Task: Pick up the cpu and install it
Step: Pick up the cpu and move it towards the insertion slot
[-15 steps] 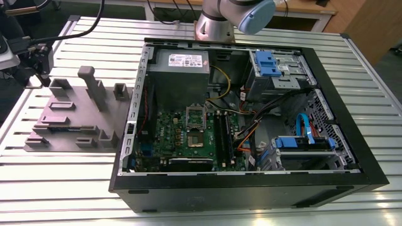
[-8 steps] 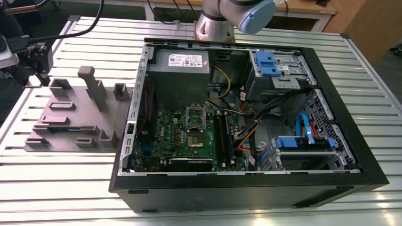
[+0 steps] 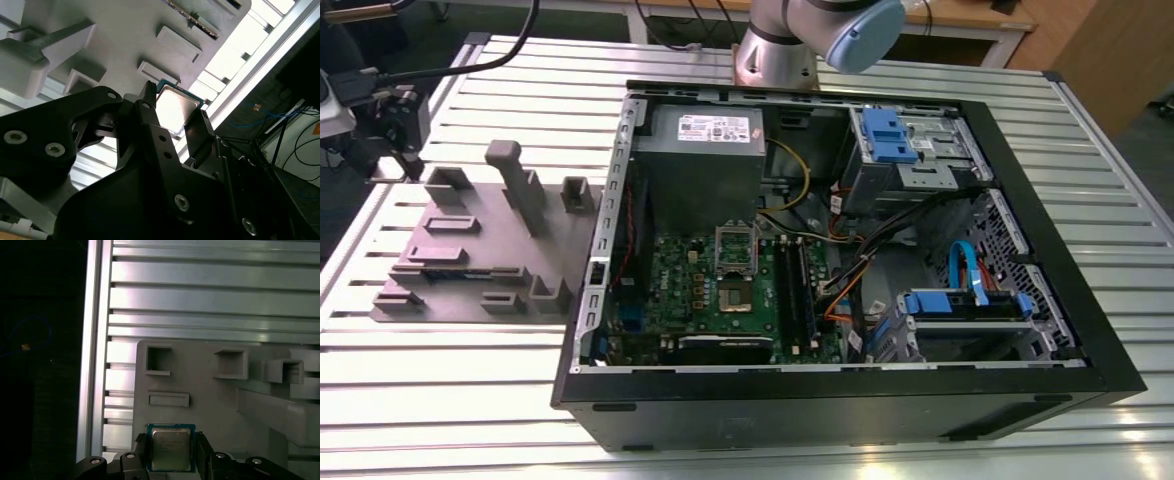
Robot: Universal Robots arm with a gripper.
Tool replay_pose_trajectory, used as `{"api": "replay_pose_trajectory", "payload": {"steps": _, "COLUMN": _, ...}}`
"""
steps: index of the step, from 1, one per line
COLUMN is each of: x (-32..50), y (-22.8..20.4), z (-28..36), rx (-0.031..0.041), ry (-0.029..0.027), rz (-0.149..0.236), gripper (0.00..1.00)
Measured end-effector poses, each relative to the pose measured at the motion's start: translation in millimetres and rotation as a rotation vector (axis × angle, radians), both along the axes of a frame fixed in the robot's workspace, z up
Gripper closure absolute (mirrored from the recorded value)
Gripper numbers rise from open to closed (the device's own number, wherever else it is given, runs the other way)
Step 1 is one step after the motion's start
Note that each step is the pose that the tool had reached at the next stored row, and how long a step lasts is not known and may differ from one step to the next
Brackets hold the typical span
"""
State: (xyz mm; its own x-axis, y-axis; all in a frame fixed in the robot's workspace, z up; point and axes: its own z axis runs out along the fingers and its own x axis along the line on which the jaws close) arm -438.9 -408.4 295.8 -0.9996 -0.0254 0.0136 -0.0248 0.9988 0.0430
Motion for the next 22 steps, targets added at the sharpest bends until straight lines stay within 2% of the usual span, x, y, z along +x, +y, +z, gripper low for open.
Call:
{"api": "replay_pose_trajectory", "payload": {"steps": 12, "x": 0.1, "y": 0.1, "z": 0.6, "rx": -0.0004, "ry": 0.0004, "rz": 0.000, "gripper": 0.53}}
{"api": "replay_pose_trajectory", "payload": {"steps": 22, "x": 0.0, "y": 0.1, "z": 4.8, "rx": -0.0004, "ry": 0.0003, "rz": 0.000, "gripper": 0.53}}
